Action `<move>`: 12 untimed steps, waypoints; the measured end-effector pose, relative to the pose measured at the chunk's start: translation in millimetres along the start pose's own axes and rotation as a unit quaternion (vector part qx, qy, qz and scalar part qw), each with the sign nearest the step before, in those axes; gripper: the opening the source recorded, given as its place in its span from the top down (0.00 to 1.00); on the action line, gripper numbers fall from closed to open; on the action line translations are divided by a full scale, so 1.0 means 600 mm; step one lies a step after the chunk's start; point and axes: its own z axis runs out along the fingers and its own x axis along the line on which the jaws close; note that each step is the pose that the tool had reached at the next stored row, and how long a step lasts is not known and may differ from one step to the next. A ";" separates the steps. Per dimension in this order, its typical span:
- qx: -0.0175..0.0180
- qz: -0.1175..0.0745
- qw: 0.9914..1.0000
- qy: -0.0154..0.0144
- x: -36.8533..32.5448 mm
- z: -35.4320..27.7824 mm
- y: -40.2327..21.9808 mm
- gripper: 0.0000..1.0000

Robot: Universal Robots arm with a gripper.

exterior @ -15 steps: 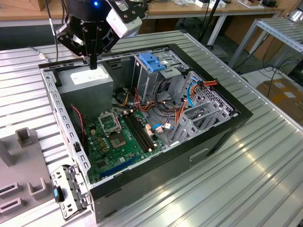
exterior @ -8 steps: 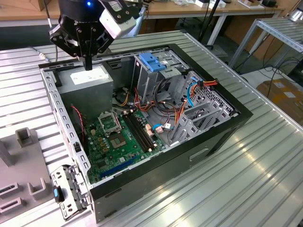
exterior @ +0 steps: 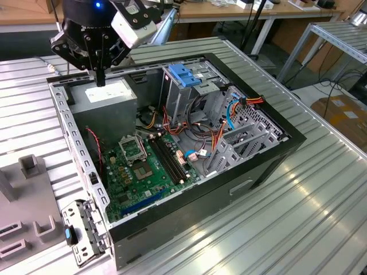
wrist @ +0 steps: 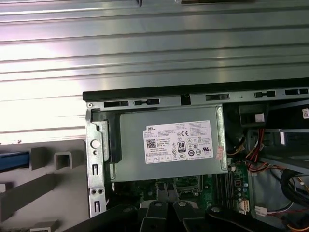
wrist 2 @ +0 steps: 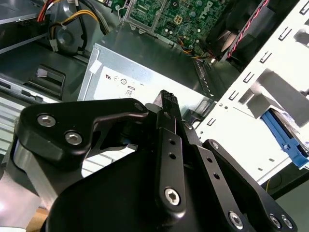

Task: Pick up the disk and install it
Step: 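Reach for the disk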

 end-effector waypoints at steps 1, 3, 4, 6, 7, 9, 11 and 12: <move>0.000 0.000 1.000 0.000 0.003 0.000 0.000 0.89; 0.000 0.000 1.000 0.000 0.009 0.000 -0.001 0.89; 0.000 0.000 1.000 0.000 0.013 0.000 -0.001 0.89; 0.000 0.000 1.000 0.000 0.020 -0.001 -0.001 0.89; 0.000 0.000 1.000 0.000 0.026 -0.001 -0.002 0.89; 0.000 0.000 1.000 0.000 0.038 -0.001 -0.002 0.89; 0.000 0.000 1.000 0.000 0.053 -0.001 -0.003 0.89; 0.000 0.000 1.000 0.000 0.061 -0.002 -0.004 0.89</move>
